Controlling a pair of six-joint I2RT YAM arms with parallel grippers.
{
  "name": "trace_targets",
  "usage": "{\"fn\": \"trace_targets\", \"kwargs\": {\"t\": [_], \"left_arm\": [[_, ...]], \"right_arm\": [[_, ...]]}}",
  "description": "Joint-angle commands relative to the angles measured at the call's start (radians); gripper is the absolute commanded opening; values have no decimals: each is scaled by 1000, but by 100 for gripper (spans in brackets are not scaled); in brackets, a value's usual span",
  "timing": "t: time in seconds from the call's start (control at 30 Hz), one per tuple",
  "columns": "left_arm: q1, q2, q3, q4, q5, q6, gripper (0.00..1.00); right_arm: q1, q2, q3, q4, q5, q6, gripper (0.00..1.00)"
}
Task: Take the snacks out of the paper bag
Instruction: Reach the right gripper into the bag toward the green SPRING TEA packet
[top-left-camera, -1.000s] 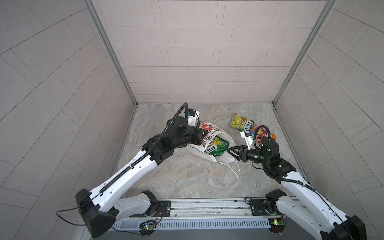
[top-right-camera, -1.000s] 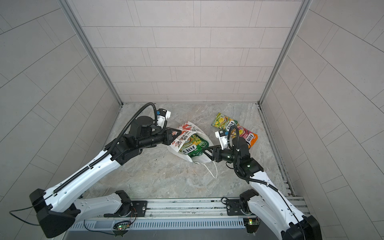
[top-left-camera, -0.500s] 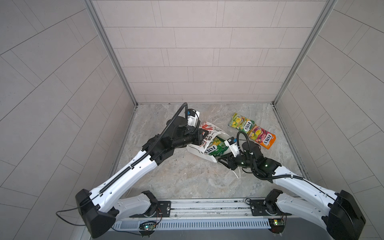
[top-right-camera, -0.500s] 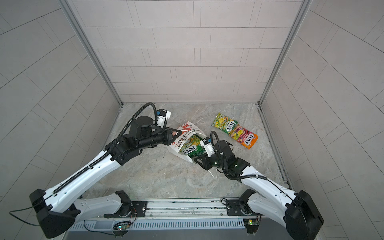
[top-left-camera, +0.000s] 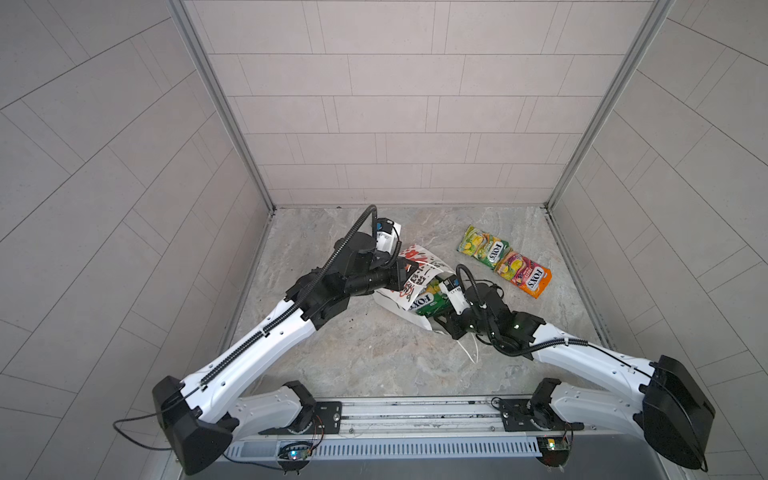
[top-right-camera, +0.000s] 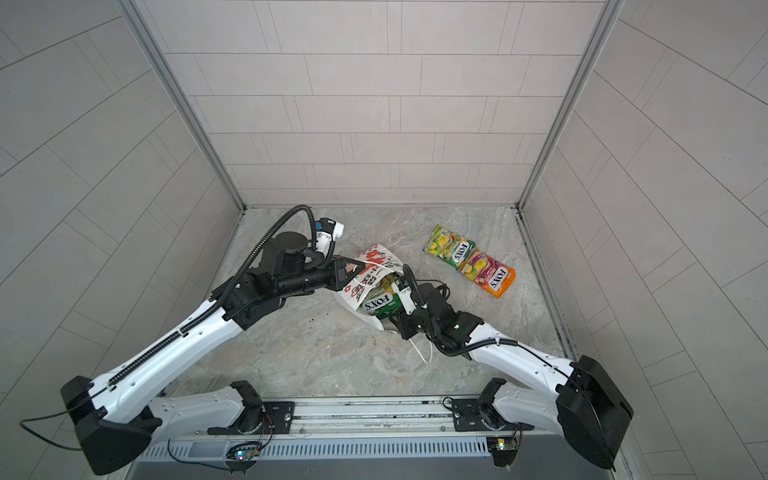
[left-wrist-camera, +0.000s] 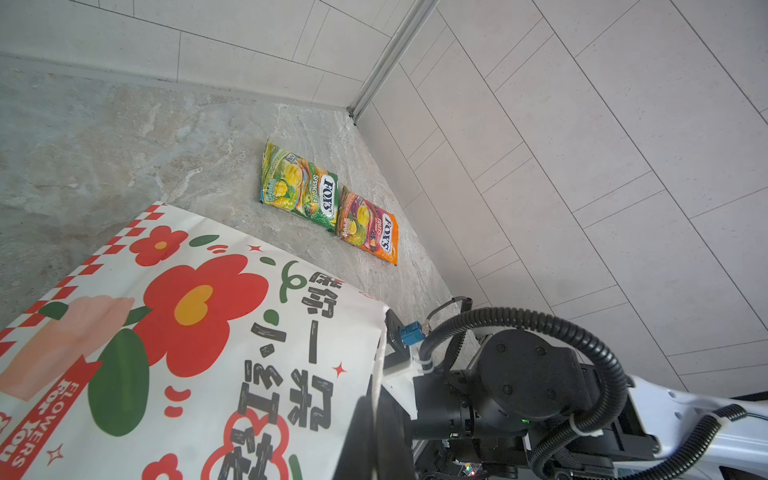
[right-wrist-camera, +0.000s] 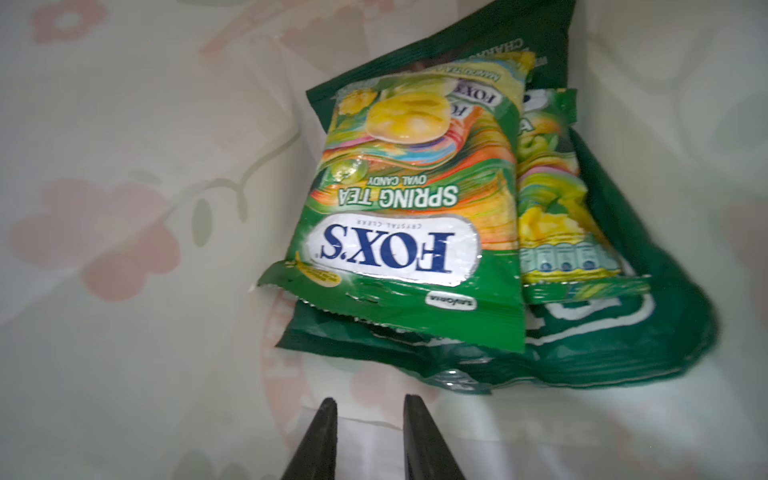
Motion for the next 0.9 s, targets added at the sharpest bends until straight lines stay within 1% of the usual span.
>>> {"fn": "trace_targets", "kwargs": {"t": [0.0, 0.03, 0.23, 0.33, 0.47, 0.53, 0.77, 0.87], "left_arm": [[-4, -6, 25, 36, 13, 4, 0], [-4, -7, 25, 36, 17, 4, 0], [-4, -8, 23, 35, 19, 4, 0], [-4, -8, 21, 35, 19, 4, 0], [-4, -7, 18, 40, 20, 1, 0], [-4, -7, 16, 43, 21, -2, 0], [-4, 5, 10, 69, 30, -17, 0], [-5, 9, 12, 72, 31, -17, 0]], "right_arm": [[7, 26, 51, -30, 107, -2, 28], [9, 37, 59, -32, 131, 11, 28], [23, 87, 75, 12, 190, 72, 28], [29, 108, 79, 26, 209, 103, 34], [35, 126, 77, 35, 246, 165, 46], [35, 133, 71, 46, 262, 199, 49], [39, 156, 62, 114, 285, 286, 55], [40, 181, 83, 99, 300, 321, 55]]}}
